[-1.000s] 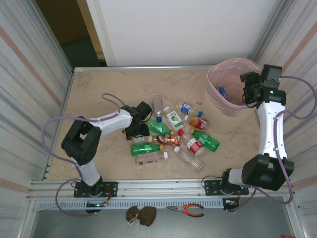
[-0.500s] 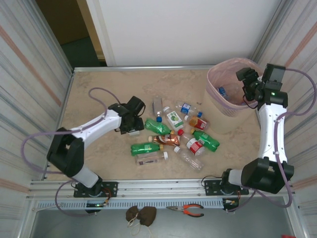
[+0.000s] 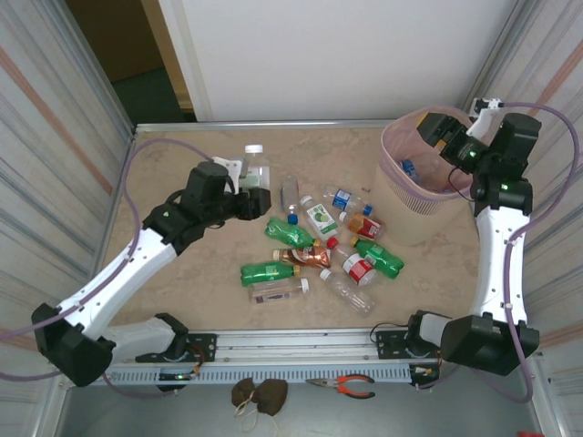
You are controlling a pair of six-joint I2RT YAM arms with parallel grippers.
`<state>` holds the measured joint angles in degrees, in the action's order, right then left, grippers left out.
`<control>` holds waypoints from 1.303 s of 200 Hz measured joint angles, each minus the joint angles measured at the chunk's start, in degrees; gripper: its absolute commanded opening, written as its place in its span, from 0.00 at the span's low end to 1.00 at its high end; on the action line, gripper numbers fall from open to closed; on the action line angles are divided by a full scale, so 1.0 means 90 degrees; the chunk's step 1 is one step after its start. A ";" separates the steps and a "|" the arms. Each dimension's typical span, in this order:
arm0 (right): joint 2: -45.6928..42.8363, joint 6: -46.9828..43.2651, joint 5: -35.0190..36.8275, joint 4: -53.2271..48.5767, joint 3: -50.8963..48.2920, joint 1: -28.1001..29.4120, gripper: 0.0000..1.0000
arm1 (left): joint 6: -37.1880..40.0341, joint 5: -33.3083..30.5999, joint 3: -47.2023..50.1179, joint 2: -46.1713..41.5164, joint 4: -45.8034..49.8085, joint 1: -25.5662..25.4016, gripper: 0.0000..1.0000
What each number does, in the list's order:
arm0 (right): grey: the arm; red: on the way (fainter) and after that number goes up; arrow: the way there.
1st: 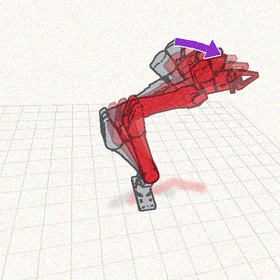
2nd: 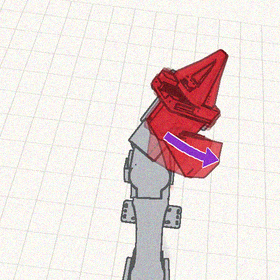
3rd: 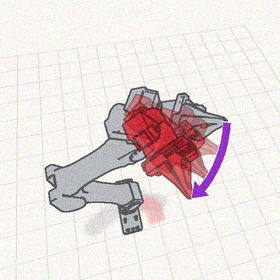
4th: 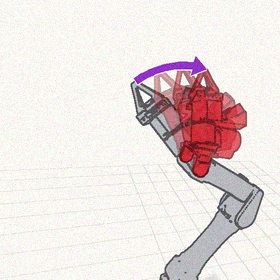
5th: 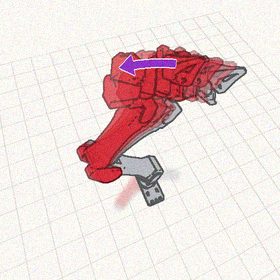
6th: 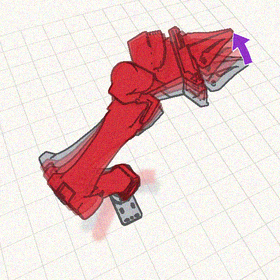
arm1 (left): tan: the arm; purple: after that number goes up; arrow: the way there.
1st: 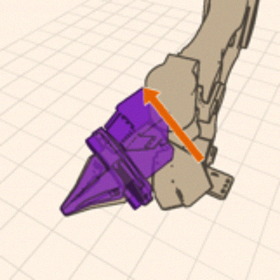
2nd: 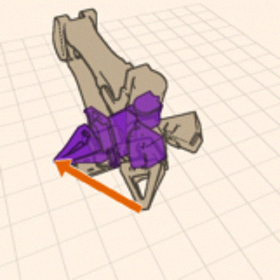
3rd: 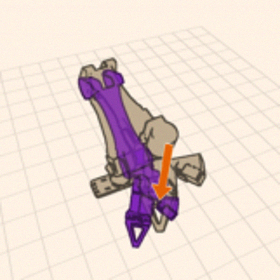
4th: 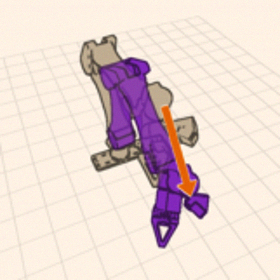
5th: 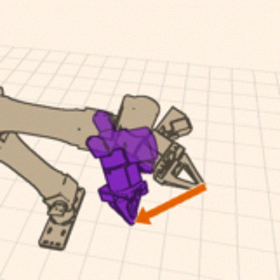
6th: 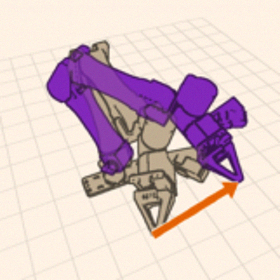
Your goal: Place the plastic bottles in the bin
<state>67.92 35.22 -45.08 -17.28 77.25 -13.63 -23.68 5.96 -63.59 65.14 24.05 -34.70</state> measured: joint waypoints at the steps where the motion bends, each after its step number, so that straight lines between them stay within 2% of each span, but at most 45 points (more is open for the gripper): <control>1: -0.0010 -0.0005 -0.0027 0.0036 -0.0017 0.0027 0.77 | 0.0032 0.0056 0.0000 -0.0019 -0.0041 0.0000 0.60; 28: -0.0185 -0.0284 -0.0432 0.0602 -0.0262 0.0670 0.80 | 0.0515 0.1163 0.0017 -0.0243 -0.0860 0.0012 0.58; 63: -0.0444 -0.0916 -0.0709 0.1039 -0.0277 0.1870 0.81 | 0.0906 0.2737 0.0087 -0.0357 -0.2011 0.0017 0.55; 109: -0.0704 -0.1297 -0.0663 0.1506 -0.0277 0.3429 0.82 | 0.1107 0.4180 0.0083 -0.0457 -0.3099 -0.0049 0.54; 144: -0.0852 -0.1819 -0.0527 0.1615 -0.0165 0.4585 0.92 | 0.1287 0.4685 0.0073 -0.0539 -0.3473 -0.0253 0.54; 179: -0.0865 -0.2501 -0.0279 0.1525 0.0107 0.5484 0.93 | 0.1404 0.5008 -0.0063 -0.0546 -0.3572 -0.0323 0.53; 210: -0.0770 -0.2958 -0.0219 0.1304 0.0301 0.5855 0.89 | 0.1489 0.5204 -0.0148 -0.0522 -0.3711 -0.0369 0.53; 260: -0.0578 -0.3181 -0.0155 0.1064 0.0323 0.5977 0.87 | 0.1569 0.5248 -0.0221 -0.0508 -0.3701 -0.0410 0.53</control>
<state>62.72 6.59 -46.48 -7.70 80.16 40.16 -9.56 53.19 -65.58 60.58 -9.26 -38.39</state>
